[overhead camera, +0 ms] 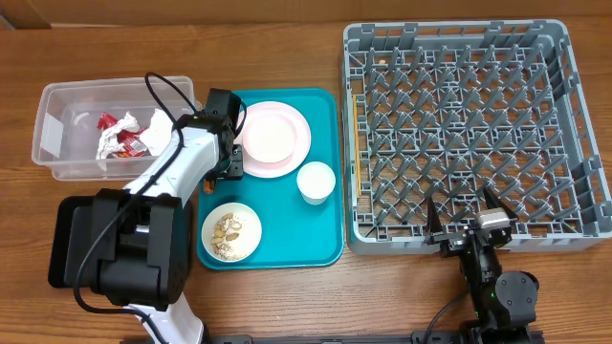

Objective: Sort waste into correct bins and load items into the dishwasher
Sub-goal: 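Lower the left gripper and grasp the orange carrot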

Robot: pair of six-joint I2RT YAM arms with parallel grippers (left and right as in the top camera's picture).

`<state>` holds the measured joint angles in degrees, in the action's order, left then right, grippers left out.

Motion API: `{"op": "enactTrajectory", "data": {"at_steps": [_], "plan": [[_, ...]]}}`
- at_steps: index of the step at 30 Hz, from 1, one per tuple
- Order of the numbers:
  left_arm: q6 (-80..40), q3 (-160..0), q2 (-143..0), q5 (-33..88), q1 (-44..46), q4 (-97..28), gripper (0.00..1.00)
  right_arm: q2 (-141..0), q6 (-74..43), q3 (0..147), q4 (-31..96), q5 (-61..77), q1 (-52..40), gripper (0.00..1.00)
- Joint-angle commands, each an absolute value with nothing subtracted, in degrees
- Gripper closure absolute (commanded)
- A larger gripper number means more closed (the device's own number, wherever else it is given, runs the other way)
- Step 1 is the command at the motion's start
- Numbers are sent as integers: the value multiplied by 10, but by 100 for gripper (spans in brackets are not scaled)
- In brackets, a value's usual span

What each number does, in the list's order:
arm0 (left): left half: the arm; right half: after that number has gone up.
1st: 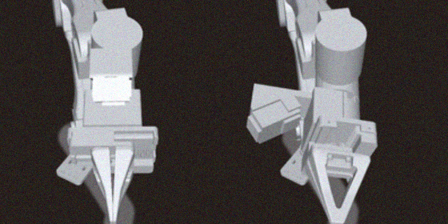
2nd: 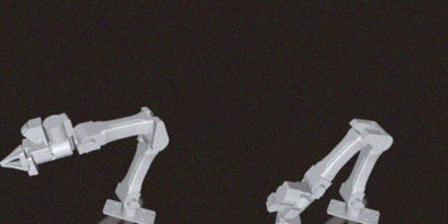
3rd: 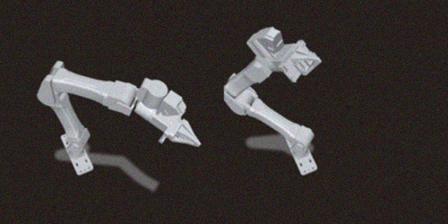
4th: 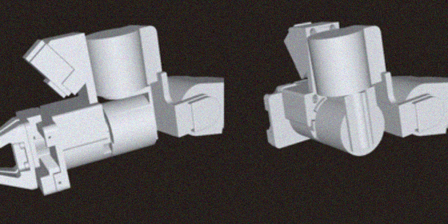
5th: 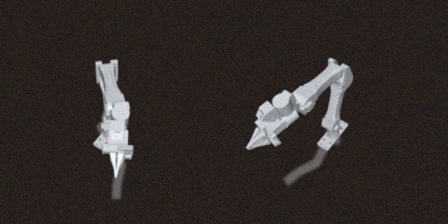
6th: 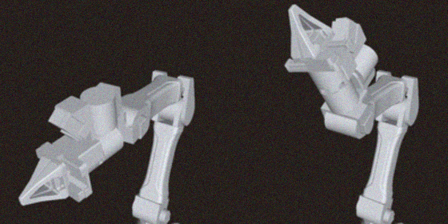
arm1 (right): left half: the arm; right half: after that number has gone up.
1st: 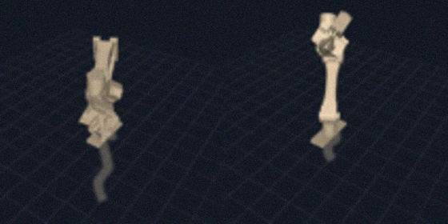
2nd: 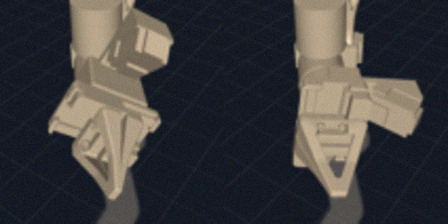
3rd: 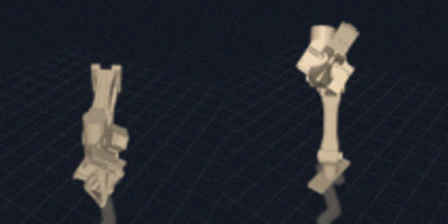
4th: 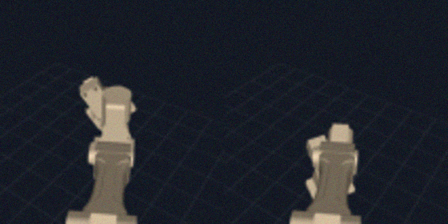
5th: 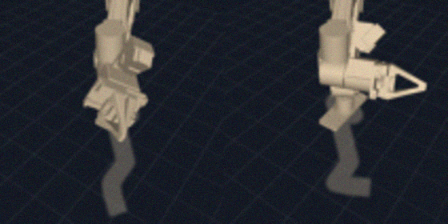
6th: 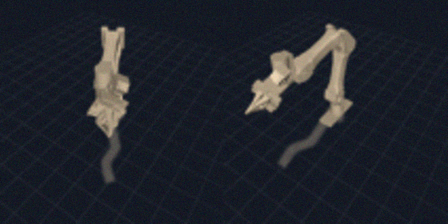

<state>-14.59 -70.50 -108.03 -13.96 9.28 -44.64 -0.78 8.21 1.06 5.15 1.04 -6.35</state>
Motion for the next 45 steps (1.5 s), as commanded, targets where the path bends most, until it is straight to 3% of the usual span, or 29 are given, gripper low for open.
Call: {"op": "enactTrajectory", "data": {"at_steps": [1,20,30,35,45], "plan": [[-137,-696,-1087,-139,93,-437,44,-2,84,5,48,8,-60,0],[-137,-660,-1087,-140,93,-374,58,-2,84,5,48,8,-60,0],[-137,-660,-1087,-139,93,-374,60,-2,84,5,48,8,-60,0],[-137,-660,-1087,-139,93,-374,65,-2,84,5,48,8,-60,0],[-137,-660,-1087,-138,93,-375,83,-2,84,5,48,8,-60,0]]}}
